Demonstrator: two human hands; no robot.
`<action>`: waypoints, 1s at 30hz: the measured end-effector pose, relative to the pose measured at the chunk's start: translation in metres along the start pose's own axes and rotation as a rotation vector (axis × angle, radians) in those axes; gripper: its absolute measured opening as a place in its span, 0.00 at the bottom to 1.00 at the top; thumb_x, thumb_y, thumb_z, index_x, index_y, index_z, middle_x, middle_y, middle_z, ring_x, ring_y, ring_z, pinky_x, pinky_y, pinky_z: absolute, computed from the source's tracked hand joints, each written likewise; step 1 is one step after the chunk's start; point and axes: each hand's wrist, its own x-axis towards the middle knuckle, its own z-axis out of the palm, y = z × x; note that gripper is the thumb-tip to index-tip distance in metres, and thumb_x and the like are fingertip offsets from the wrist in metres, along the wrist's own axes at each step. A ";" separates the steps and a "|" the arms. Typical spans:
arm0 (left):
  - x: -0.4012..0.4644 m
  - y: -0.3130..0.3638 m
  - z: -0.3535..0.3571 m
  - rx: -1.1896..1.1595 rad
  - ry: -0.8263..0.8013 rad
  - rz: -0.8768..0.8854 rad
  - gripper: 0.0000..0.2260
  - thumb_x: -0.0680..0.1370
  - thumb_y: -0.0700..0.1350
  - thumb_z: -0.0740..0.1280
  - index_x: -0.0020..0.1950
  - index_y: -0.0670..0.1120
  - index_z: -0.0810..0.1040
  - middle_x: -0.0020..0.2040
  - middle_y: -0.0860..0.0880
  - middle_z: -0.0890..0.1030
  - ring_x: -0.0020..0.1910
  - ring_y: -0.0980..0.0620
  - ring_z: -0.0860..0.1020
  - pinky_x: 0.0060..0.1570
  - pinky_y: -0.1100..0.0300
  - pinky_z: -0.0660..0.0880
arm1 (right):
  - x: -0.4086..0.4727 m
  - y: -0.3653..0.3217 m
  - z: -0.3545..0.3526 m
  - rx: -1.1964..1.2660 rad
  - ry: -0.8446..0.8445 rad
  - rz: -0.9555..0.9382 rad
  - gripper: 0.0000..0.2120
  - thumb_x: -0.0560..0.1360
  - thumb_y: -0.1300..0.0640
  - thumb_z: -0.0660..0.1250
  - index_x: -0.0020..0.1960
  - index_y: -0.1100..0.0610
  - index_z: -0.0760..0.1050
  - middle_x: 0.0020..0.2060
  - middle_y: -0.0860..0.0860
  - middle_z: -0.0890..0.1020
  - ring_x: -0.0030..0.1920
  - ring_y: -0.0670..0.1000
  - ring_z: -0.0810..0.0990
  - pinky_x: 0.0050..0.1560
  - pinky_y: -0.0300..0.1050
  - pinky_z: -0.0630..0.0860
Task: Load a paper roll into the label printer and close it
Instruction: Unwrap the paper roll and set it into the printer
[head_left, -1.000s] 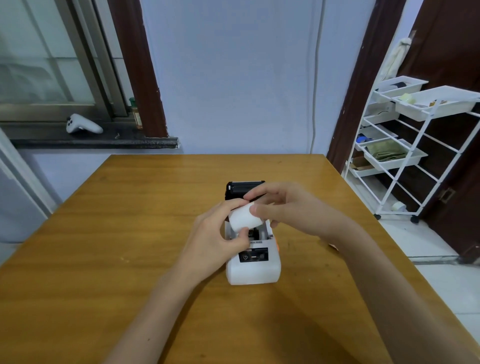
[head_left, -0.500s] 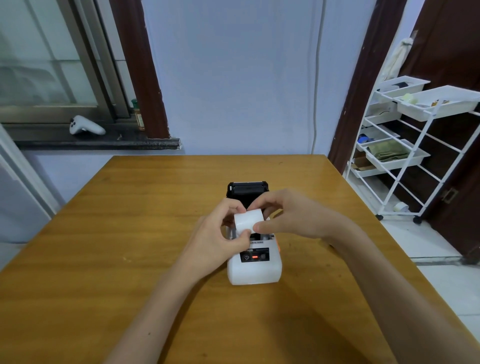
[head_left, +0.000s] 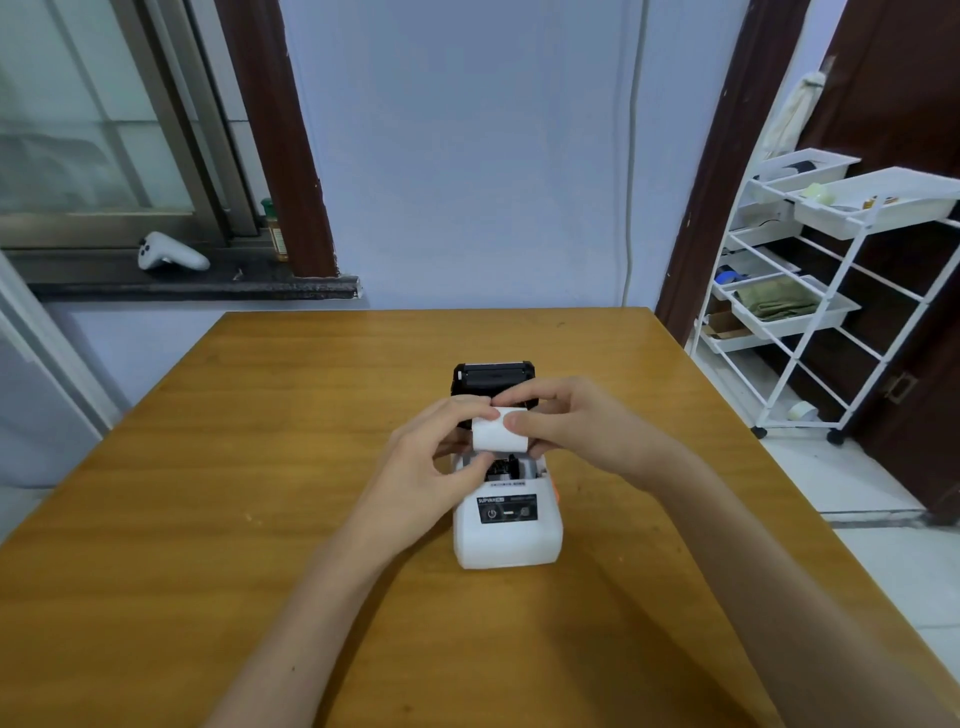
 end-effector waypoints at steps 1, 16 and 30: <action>0.000 -0.001 0.000 -0.014 0.015 0.013 0.21 0.74 0.33 0.71 0.57 0.57 0.79 0.61 0.61 0.78 0.56 0.52 0.81 0.57 0.58 0.78 | 0.000 0.000 0.000 0.011 0.001 -0.001 0.10 0.77 0.57 0.68 0.58 0.53 0.82 0.48 0.64 0.85 0.41 0.50 0.81 0.54 0.49 0.80; -0.001 -0.005 0.000 -0.118 0.071 -0.023 0.19 0.73 0.37 0.74 0.56 0.60 0.83 0.62 0.61 0.80 0.55 0.54 0.83 0.55 0.53 0.80 | -0.002 0.007 0.000 0.155 -0.046 0.001 0.10 0.78 0.56 0.68 0.57 0.55 0.83 0.52 0.67 0.82 0.45 0.55 0.80 0.56 0.51 0.79; -0.002 -0.007 0.001 -0.108 0.087 0.000 0.21 0.74 0.35 0.73 0.56 0.60 0.83 0.62 0.63 0.80 0.55 0.54 0.83 0.56 0.56 0.80 | -0.002 0.009 -0.001 0.221 -0.072 0.018 0.13 0.78 0.54 0.67 0.61 0.55 0.81 0.47 0.61 0.84 0.43 0.51 0.81 0.53 0.46 0.79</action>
